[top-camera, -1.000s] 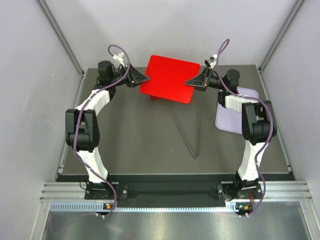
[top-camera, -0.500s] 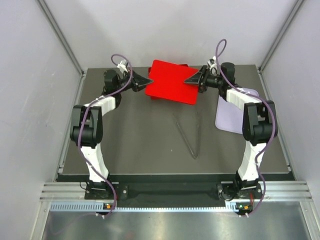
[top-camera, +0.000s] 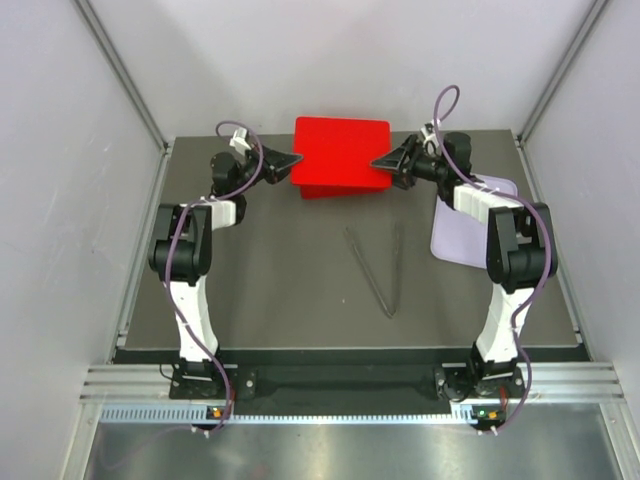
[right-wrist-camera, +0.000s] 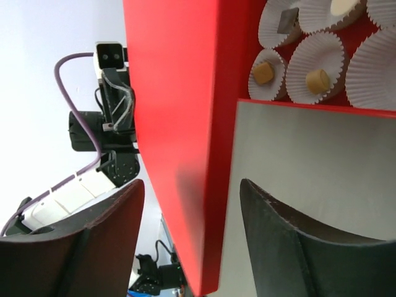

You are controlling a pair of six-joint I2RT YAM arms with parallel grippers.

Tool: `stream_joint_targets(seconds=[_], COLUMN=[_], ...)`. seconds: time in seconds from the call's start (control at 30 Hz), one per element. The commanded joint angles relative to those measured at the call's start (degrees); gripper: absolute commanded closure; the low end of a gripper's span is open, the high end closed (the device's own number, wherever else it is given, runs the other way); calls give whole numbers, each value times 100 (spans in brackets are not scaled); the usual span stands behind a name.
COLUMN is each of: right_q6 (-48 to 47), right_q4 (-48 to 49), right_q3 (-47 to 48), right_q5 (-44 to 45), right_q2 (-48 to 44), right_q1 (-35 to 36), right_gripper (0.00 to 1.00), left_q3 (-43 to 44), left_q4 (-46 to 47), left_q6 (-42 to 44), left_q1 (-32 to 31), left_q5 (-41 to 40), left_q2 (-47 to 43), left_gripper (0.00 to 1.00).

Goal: Pack the chocolate

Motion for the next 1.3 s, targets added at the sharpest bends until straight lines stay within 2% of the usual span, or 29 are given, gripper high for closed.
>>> stream_joint_targets(seconds=[0.0,0.03,0.1,0.2,0.27,0.3,0.33,0.37,0.43,0.67,0.73,0.9,1.1,1.27], right_q6=[63,28,-8,-122,-253,-297,-376,-420,-665,-1159,-1255,-1317,-1265,-1177], right_q4=[495,452,408,241,136,100,74,-22,-216,-822,-937,-1174,-1166,-1052], right_q3=[133,194,343,519,634,817,906,1003,1336,2558,2857,3411,3570,3570], right_q5=[83,91,153,293,346,355,373,416,601,786,812,795,681,672], right_q2=[-111,-67,100,276,433,504,574,705,838,1628,1813,2209,2473,2596], right_q1=[-56,-74,-91,-144,-153,-153,-153,-162,-153,-162,-162,-179,-179,-214], right_gripper=[39,45,50,51,55,59,71,77,86,92,95,98,100,100], left_q3=[295,339,410,559,656,796,875,963,1183,1895,2044,2466,2808,3100], left_q4=[795,769,681,541,488,409,347,234,-195,-2103,-2315,-3176,-3660,-4434], left_q6=[-137,-101,-5,101,154,206,259,320,627,2060,2359,2974,3439,3933], left_q1=[25,25,25,25,25,25,25,25,25,16,7,7,7,25], left_q5=[-129,-120,-172,-225,-260,-261,-243,-234,-252,-594,-682,-902,-920,-1148], left_q2=[152,196,292,468,565,679,732,793,899,1084,1145,1338,1497,1541], left_gripper=[100,100,100,100,100,100,100,100,100,90,81,77,71,68])
